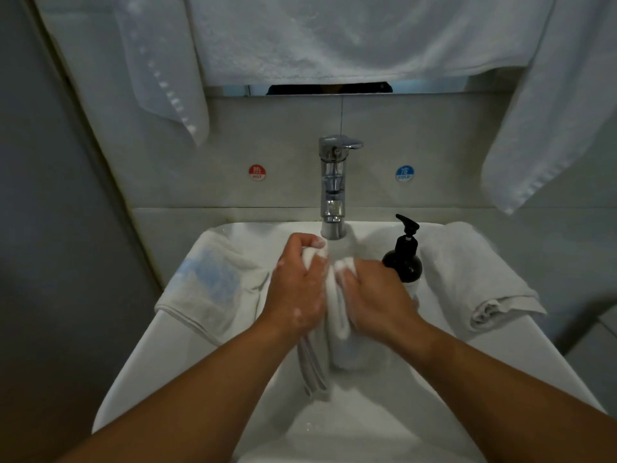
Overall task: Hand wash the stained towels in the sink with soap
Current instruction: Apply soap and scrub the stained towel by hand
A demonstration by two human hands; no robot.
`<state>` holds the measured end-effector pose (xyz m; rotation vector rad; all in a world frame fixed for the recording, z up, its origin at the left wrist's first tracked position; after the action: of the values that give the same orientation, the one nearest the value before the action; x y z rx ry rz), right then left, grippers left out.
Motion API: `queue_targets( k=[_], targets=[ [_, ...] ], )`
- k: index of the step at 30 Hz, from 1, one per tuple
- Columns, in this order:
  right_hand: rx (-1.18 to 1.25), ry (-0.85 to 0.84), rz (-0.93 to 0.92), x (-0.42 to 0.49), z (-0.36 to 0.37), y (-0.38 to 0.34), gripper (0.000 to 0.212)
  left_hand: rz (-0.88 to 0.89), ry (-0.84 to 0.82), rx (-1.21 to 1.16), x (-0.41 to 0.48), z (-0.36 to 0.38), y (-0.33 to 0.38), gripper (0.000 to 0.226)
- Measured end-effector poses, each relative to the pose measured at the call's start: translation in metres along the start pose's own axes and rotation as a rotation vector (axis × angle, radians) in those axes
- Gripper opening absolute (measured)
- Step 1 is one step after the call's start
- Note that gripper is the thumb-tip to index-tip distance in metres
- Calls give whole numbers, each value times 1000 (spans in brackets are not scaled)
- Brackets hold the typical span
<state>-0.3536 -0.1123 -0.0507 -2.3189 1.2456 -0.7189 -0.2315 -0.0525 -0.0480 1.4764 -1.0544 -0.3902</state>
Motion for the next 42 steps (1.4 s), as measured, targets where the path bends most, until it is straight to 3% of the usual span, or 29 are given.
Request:
queue_targets(
  k=[3,6,8,10,13,15,18,20,23,26,30,33,35,38,42],
  targets=[
    [114,52,-141,-13,4,-19,41,-106,15,173,-1,-6,-15,8],
    [123,167,-62,-1,-10,-16,32,-32,-127,117,-9,4,-7,12],
    [53,128,31,5,-16,-6,31,20,-126,0,-10,6,5,10],
    [-35,27,46,0,-12,-4,35,38,-15,-42,-4,1,7,14],
    [99,29,-95,-15,-5,-22,37,-9,55,151,-1,-7,-3,10],
    [149,109,-123,-12,-5,-25,36,-28,-37,212,-3,-4,-11,12],
    [130,164,2,6,-10,-7,35,56,-151,123,-9,6,-1,11],
    [98,112,57,10,-7,6,38,88,-95,75,-8,7,7,8],
    [53,40,-33,-2,7,-1,39,-37,49,132,-3,-2,0,9],
    [128,67,-101,-6,10,-14,37,-163,18,206,-2,-6,-16,12],
    [138,121,44,15,-4,8,40,75,-95,178,-13,8,5,8],
    [94,24,-2,5,3,7,41,148,36,187,-9,0,13,10],
    [181,60,-76,-2,3,-5,45,49,70,213,-2,-8,5,15],
    [335,184,-47,5,-6,-5,38,-251,-21,222,-1,-9,-19,33],
    [417,238,-22,9,-19,8,38,-568,-82,-29,-9,-2,-44,63]
  ],
)
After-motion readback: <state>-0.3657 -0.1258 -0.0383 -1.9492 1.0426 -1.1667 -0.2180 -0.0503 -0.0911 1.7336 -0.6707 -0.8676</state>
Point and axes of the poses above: each hand's wrist, its own x-axis towards the middle knuckle, its own z-axis out of the palm, y = z × x, the point moved 7 cm from there along x, towards the middle knuckle, and after that the axes turned 1 degree about -x, right-handed, at the moved point
